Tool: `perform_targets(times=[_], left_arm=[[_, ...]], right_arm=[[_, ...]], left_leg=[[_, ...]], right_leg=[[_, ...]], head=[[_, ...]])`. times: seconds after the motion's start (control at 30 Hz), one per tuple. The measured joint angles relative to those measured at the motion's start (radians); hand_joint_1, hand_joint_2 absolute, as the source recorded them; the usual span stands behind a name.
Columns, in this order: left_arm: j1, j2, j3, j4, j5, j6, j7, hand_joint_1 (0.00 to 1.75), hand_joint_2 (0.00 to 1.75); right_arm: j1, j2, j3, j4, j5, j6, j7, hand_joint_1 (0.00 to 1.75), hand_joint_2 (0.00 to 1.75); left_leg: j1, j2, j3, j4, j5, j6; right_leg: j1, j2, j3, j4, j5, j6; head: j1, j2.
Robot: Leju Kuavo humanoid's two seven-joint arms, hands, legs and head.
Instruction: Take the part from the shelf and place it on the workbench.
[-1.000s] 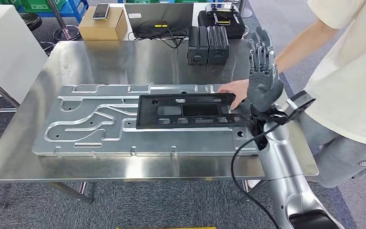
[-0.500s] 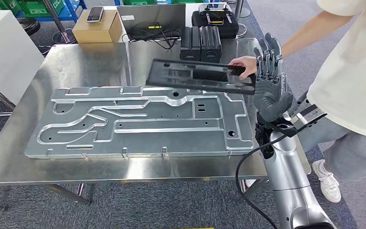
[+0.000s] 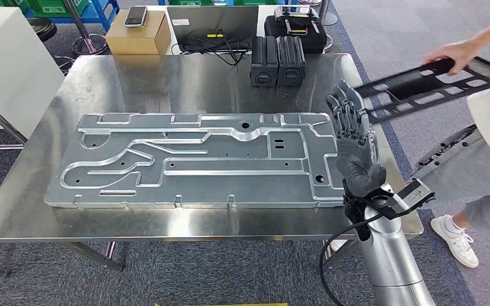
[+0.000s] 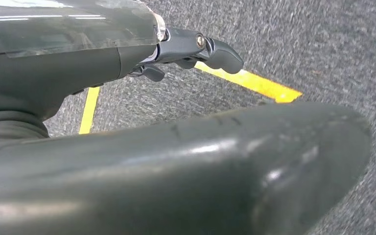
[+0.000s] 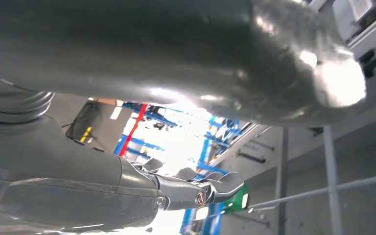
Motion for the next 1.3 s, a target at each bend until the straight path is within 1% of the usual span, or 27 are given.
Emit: perform_targets(times=[0.07,0.13,0.17,0.23,0.27,0.33,0.4,0.43,0.47,0.57,0.63,0.73,0.77,0.8,0.83,0.87,0.9,0.93,0.97,1.0,1.03,1.1,1.13,1.17,1.23,1.27,1.3], left_arm=[[0.000,0.000,0.001,0.000,0.000,0.000,-0.001,0.00,0.00],[-0.001,-0.001,0.004,0.000,0.001,-0.001,-0.002,0.00,0.00],[-0.001,-0.002,0.005,0.000,0.003,0.000,-0.003,0.00,0.00],[-0.001,-0.005,0.006,0.000,0.007,0.002,-0.005,0.00,0.00],[-0.001,-0.006,0.007,0.000,0.009,0.004,-0.005,0.00,0.00],[-0.001,-0.008,0.008,0.000,0.010,0.007,-0.005,0.00,0.00],[-0.001,-0.008,0.009,0.000,0.011,0.008,-0.005,0.00,0.00],[-0.001,-0.009,0.010,0.000,0.012,0.008,-0.005,0.00,0.00],[-0.001,-0.011,0.011,0.000,0.013,0.008,-0.005,0.00,0.00],[-0.004,-0.014,0.012,0.000,0.019,0.008,-0.005,0.00,0.00],[-0.009,-0.015,0.013,0.000,0.023,0.009,-0.007,0.00,0.00],[-0.009,-0.016,0.020,0.000,0.030,0.010,-0.008,0.00,0.00],[-0.008,-0.016,0.023,0.000,0.032,0.011,-0.008,0.00,0.00],[-0.008,-0.017,0.026,0.000,0.033,0.012,-0.007,0.00,0.00],[-0.008,-0.018,0.029,0.000,0.035,0.013,-0.006,0.00,0.00],[-0.007,-0.019,0.030,0.000,0.037,0.014,-0.005,0.00,0.00],[-0.006,-0.019,0.031,0.000,0.038,0.014,-0.004,0.00,0.00],[-0.004,-0.019,0.031,0.000,0.039,0.015,-0.003,0.00,0.00],[-0.003,-0.020,0.031,0.000,0.039,0.015,-0.002,0.00,0.00],[-0.003,-0.020,0.032,0.000,0.039,0.015,-0.002,0.00,0.00],[-0.003,-0.021,0.032,0.000,0.039,0.015,-0.001,0.00,0.00],[-0.005,-0.021,0.032,0.000,0.039,0.015,0.000,0.00,0.00],[-0.006,-0.021,0.032,0.000,0.039,0.015,0.001,0.00,0.00],[-0.006,-0.021,0.032,0.000,0.039,0.015,0.002,0.00,0.00],[-0.005,-0.021,0.032,0.000,0.039,0.015,0.004,0.00,0.00],[-0.003,-0.021,0.032,0.000,0.039,0.014,0.005,0.00,0.00],[-0.001,-0.021,0.032,0.000,0.039,0.014,0.006,0.00,0.00]], right_arm=[[0.000,0.000,0.002,-0.006,0.000,0.001,0.000,0.00,0.00],[0.003,-0.001,0.011,-0.027,0.003,0.006,0.002,0.00,0.00],[0.007,-0.002,0.019,-0.044,0.005,0.010,0.004,0.00,0.00],[0.013,-0.004,0.034,-0.073,0.008,0.015,0.009,0.00,0.00],[0.013,-0.005,0.038,-0.082,0.009,0.015,0.011,0.00,0.00],[0.015,-0.005,0.043,-0.093,0.010,0.017,0.013,0.00,0.00],[0.021,-0.005,0.046,-0.098,0.011,0.019,0.013,0.00,0.00],[0.025,-0.005,0.046,-0.099,0.012,0.021,0.014,0.00,0.00],[0.029,-0.005,0.046,-0.101,0.013,0.022,0.015,0.00,0.00],[0.034,-0.005,0.047,-0.114,0.023,0.026,0.018,0.00,0.00],[0.040,-0.005,0.046,-0.123,0.040,0.019,0.026,0.00,0.00],[0.068,-0.006,0.040,-0.127,0.074,-0.014,0.040,0.00,0.00],[0.082,-0.008,0.032,-0.128,0.085,-0.027,0.041,0.00,0.00],[0.100,-0.011,0.021,-0.128,0.096,-0.041,0.041,0.00,0.00],[0.121,-0.016,0.007,-0.128,0.103,-0.052,0.039,0.00,0.00],[0.143,-0.021,-0.010,-0.128,0.109,-0.061,0.035,0.00,0.00],[0.164,-0.026,-0.026,-0.128,0.112,-0.068,0.031,0.00,0.00],[0.182,-0.029,-0.040,-0.128,0.113,-0.071,0.029,0.00,0.00],[0.194,-0.032,-0.051,-0.128,0.114,-0.074,0.027,0.00,0.00],[0.203,-0.034,-0.060,-0.128,0.115,-0.075,0.026,0.00,0.00],[0.209,-0.035,-0.067,-0.128,0.116,-0.076,0.027,0.00,0.00],[0.217,-0.035,-0.080,-0.128,0.120,-0.081,0.033,0.00,0.00],[0.225,-0.036,-0.089,-0.128,0.121,-0.087,0.038,0.00,0.00],[0.237,-0.037,-0.100,-0.127,0.122,-0.094,0.043,0.00,0.00],[0.276,-0.041,-0.134,-0.124,0.118,-0.109,0.047,0.00,0.00],[0.299,-0.042,-0.152,-0.121,0.115,-0.114,0.044,0.00,0.00],[0.326,-0.043,-0.172,-0.118,0.113,-0.118,0.039,0.00,0.00]], left_leg=[[0.000,0.000,0.000,0.003,-0.001,-0.002],[0.000,-0.001,-0.006,0.015,-0.006,-0.010],[-0.001,-0.002,-0.011,0.022,-0.007,-0.017],[-0.001,-0.003,-0.023,0.037,-0.015,-0.033],[0.000,-0.003,-0.031,0.055,-0.033,-0.039],[0.003,-0.001,-0.068,0.155,-0.108,-0.048],[0.004,-0.001,-0.109,0.285,-0.180,-0.052],[0.004,-0.001,-0.112,0.315,-0.193,-0.052],[0.004,-0.001,-0.095,0.304,-0.188,-0.049],[-0.001,-0.001,0.042,0.097,-0.123,-0.028],[-0.011,0.000,0.088,0.014,-0.102,-0.016],[-0.016,0.002,0.078,-0.001,-0.072,-0.001],[-0.015,0.003,0.071,-0.008,-0.057,0.006],[-0.012,0.004,0.061,-0.014,-0.040,0.012],[-0.011,0.005,0.048,-0.016,-0.026,0.016],[-0.010,0.004,0.033,-0.016,-0.014,0.018],[-0.010,0.004,0.017,-0.015,-0.003,0.018],[-0.010,0.004,0.000,-0.013,0.008,0.016],[-0.010,0.005,-0.017,-0.010,0.018,0.014],[-0.009,0.007,-0.034,-0.005,0.027,0.010],[-0.008,0.008,-0.051,0.002,0.034,0.006],[-0.008,0.009,-0.079,0.022,0.045,-0.003],[-0.008,0.008,-0.086,0.030,0.049,-0.008],[-0.009,0.007,-0.091,0.035,0.055,-0.013],[-0.005,0.001,-0.094,0.038,0.063,-0.026],[-0.003,-0.001,-0.100,0.046,0.050,-0.031],[-0.001,-0.002,-0.110,0.071,0.019,-0.036]], right_leg=[[-0.001,0.000,0.017,-0.031,0.014,0.001],[-0.002,0.001,0.057,-0.112,0.042,-0.003],[0.000,0.003,0.074,-0.148,0.055,-0.011],[0.003,0.003,0.074,-0.169,0.062,-0.034],[0.003,0.002,0.070,-0.172,0.068,-0.043],[0.003,-0.001,0.060,-0.175,0.079,-0.054],[0.008,-0.003,0.044,-0.174,0.090,-0.057],[0.010,-0.004,0.036,-0.174,0.097,-0.058],[0.013,-0.004,0.028,-0.174,0.104,-0.058],[0.020,-0.004,0.010,-0.174,0.127,-0.054],[0.020,-0.005,0.006,-0.177,0.142,-0.044],[0.013,-0.006,0.003,-0.186,0.158,-0.025],[0.012,-0.005,-0.002,-0.176,0.139,-0.021],[0.011,-0.003,-0.013,-0.148,0.100,-0.016],[0.010,-0.002,-0.027,-0.098,0.045,-0.013],[0.009,-0.001,-0.042,-0.034,-0.010,-0.010],[0.008,-0.001,-0.054,0.031,-0.048,-0.006],[0.007,-0.001,-0.056,0.078,-0.062,-0.004],[0.005,-0.001,-0.044,0.095,-0.053,-0.001],[0.003,-0.001,-0.014,0.076,-0.030,0.001],[0.001,-0.002,0.035,0.024,-0.007,0.004],[0.000,0.001,0.139,-0.114,-0.007,0.002],[0.001,0.002,0.170,-0.161,-0.019,-0.004],[0.004,0.004,0.182,-0.184,-0.030,-0.011],[0.005,0.000,0.176,-0.189,-0.021,-0.030],[0.006,-0.003,0.169,-0.189,-0.011,-0.039],[0.006,-0.006,0.160,-0.191,-0.001,-0.047]], head=[[0.000,0.000],[0.000,0.000],[0.000,0.000],[0.000,0.000],[0.000,0.000],[0.000,0.000],[0.000,0.000],[0.000,0.000],[0.000,0.000],[0.000,0.000],[0.000,0.000],[0.000,0.000],[0.000,0.000],[0.000,0.000],[0.000,0.000],[0.000,0.000],[0.000,0.000],[0.000,0.000],[0.000,0.000],[0.000,0.000],[0.000,0.000],[-0.001,0.000],[-0.001,0.000],[-0.002,0.000],[-0.002,0.000],[-0.002,0.000],[-0.002,0.000]])
